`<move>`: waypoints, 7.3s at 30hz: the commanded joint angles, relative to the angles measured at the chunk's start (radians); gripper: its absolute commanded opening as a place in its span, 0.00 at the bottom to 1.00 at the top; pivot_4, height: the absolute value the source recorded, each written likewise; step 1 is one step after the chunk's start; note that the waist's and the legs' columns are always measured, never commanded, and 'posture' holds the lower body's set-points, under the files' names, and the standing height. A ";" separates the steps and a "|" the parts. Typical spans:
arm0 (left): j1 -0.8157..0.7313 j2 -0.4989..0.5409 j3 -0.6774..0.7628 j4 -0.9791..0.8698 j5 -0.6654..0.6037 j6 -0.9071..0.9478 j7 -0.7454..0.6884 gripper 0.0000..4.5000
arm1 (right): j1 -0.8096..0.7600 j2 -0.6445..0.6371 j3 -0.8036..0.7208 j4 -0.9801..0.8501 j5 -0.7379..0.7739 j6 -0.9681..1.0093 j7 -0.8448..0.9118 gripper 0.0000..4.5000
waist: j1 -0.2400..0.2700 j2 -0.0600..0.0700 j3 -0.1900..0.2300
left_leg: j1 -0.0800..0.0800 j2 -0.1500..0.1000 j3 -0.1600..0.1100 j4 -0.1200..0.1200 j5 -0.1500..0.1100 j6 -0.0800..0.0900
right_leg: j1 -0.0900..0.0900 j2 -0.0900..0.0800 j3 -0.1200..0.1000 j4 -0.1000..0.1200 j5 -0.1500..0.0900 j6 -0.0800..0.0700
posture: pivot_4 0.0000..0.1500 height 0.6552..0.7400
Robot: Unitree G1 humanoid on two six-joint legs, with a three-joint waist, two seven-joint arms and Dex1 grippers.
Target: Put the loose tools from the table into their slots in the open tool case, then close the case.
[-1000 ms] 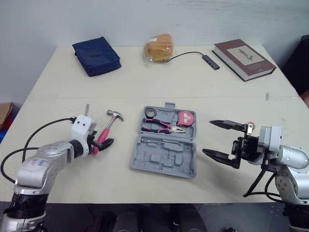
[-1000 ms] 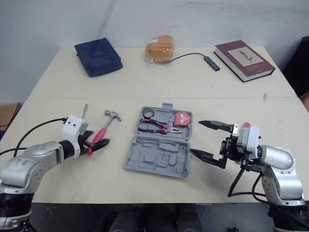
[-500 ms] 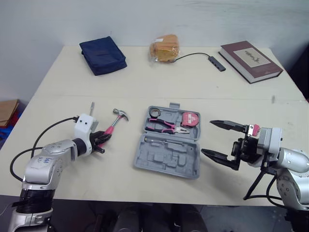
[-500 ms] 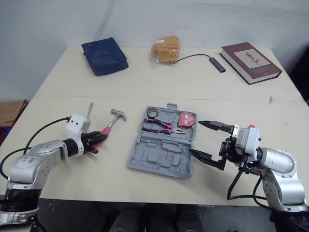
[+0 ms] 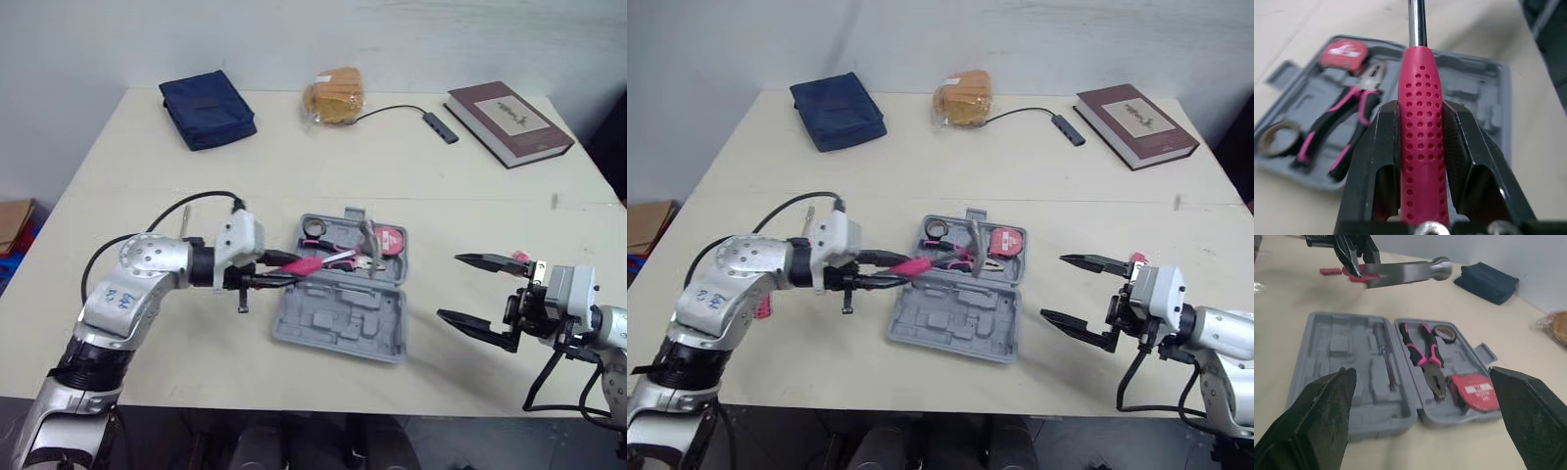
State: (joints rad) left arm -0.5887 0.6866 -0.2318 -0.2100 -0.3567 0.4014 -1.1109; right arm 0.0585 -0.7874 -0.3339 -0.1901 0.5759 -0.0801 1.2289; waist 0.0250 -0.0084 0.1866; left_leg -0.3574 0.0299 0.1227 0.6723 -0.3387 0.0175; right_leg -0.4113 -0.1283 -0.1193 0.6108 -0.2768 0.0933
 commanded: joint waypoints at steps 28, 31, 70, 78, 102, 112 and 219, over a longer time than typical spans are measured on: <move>-0.251 -0.130 -0.332 0.172 0.413 0.101 -0.050 0.30 | 0.139 0.008 -0.022 -0.190 0.015 0.088 -0.077 1.00 | -0.001 -0.001 0.000 | -0.008 0.000 -0.005 0.012 -0.003 0.005 | -0.001 0.000 -0.002 0.001 0.001 0.002 | 1.00 1.00; -0.246 -0.142 -0.293 0.137 0.365 0.073 -0.068 0.55 | 0.127 0.006 -0.017 -0.183 0.015 0.090 -0.075 1.00 | 0.000 -0.001 0.001 | -0.008 0.000 -0.005 0.012 -0.003 0.006 | -0.001 -0.001 -0.003 0.001 0.001 0.002 | 1.00 1.00; 0.022 -0.269 -0.139 0.286 0.282 -0.107 0.060 0.02 | 0.137 0.041 -0.010 -0.119 -0.023 -0.004 -0.070 1.00 | 0.000 0.000 0.000 | -0.010 -0.001 -0.006 0.016 -0.003 0.007 | 0.000 -0.002 -0.005 0.002 0.002 0.004 | 1.00 1.00; 0.012 -0.246 -0.206 0.263 0.326 -0.032 0.049 0.02 | 0.148 0.049 -0.011 -0.111 -0.028 -0.018 -0.066 1.00 | 0.000 0.000 -0.001 | -0.008 -0.001 -0.006 0.016 -0.003 0.007 | 0.002 -0.002 -0.004 0.002 0.002 0.004 | 1.00 1.00; 0.008 -0.293 -0.318 0.401 0.384 0.123 0.093 0.02 | 0.173 0.079 -0.011 -0.086 -0.040 -0.077 -0.080 1.00 | 0.002 0.005 -0.044 | 0.022 0.003 -0.012 0.009 -0.017 0.013 | 0.035 -0.007 0.001 -0.014 0.001 0.001 | 1.00 1.00; 0.016 -0.284 0.033 0.321 0.141 -0.336 0.001 0.02 | 0.201 0.009 -0.189 0.041 -0.017 -0.120 -0.021 1.00 | -0.001 0.011 -0.023 | 0.000 0.002 -0.010 0.011 -0.008 0.006 | 0.014 -0.006 0.000 -0.010 0.001 0.003 | 1.00 1.00; 0.766 -0.602 0.691 -0.171 0.072 0.172 1.233 0.16 | -0.210 0.157 0.191 0.057 0.028 -0.032 0.069 1.00 | 0.002 0.006 -0.010 | 0.004 0.006 0.000 -0.004 -0.008 0.003 | 0.001 -0.004 0.005 -0.003 0.000 -0.005 | 1.00 1.00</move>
State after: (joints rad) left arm 0.1632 0.0880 0.4700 -0.4258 -0.2718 0.5450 0.1382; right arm -0.1583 -0.6179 -0.1108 -0.1136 0.5912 -0.0901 1.2905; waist 0.0272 -0.0026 0.1767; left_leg -0.3540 0.0362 0.1226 0.6687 -0.3469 0.0204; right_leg -0.4104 -0.1323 -0.1142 0.6079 -0.2766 0.0885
